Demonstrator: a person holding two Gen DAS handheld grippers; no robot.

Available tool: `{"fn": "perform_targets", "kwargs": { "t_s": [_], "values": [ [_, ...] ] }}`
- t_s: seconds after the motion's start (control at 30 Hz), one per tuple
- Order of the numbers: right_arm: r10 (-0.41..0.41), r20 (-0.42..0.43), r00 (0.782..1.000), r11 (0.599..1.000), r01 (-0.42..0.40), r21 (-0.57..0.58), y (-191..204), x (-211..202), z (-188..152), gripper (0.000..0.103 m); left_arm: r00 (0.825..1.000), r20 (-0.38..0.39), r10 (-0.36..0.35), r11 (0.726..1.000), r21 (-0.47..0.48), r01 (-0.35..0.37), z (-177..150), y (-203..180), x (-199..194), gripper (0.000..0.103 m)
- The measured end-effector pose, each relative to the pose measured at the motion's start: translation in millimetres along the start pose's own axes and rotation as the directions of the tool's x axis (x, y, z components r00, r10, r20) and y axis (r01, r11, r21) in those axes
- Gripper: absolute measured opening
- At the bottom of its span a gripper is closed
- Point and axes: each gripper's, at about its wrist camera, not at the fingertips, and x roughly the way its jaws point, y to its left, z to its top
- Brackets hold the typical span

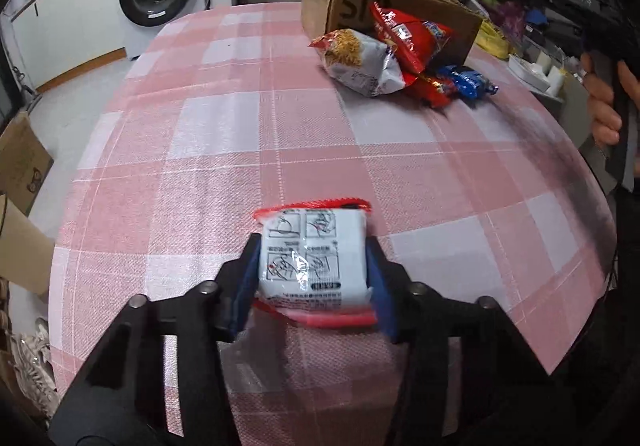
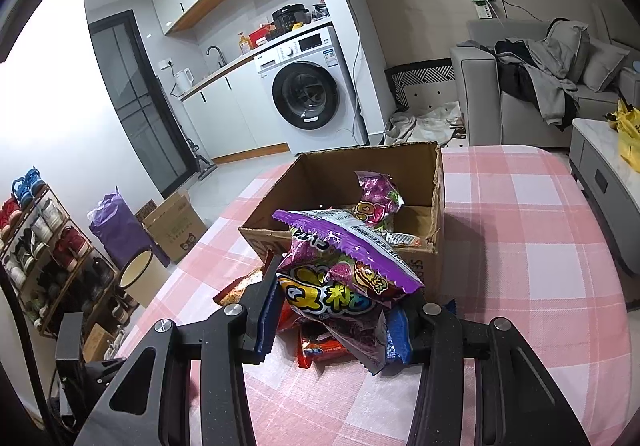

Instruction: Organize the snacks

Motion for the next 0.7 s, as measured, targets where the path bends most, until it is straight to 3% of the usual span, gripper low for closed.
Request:
{"fn": "perform_targets", "kwargs": {
  "t_s": [0.07, 0.3, 0.43, 0.7],
  "values": [
    [0.001, 0.002, 1.000, 1.000, -0.001, 0.003, -1, 0, 0, 0.046, 0.999, 0.016, -0.033, 0.999, -0.030, 0.034, 4, 3, -2, 0.042],
    [-0.004, -0.005, 1.000, 1.000, 0.004, 0.005, -5, -1, -2, 0.046, 0.995, 0.094, -0.031, 0.998, -0.056, 0.036, 32, 2, -6, 0.041],
    [-0.007, -0.008, 1.000, 1.000, 0.007, 0.005, -7, -1, -1, 0.046, 0.987, 0.138, -0.077, 0.994, -0.064, 0.086, 56, -2, -5, 0.041],
    [-0.006, -0.009, 1.000, 1.000, 0.006, 0.000, -10, 0, 2, 0.046, 0.975, 0.193, -0.105, 0.994, -0.018, 0.111, 103, -22, 0, 0.041]
  ]
}}
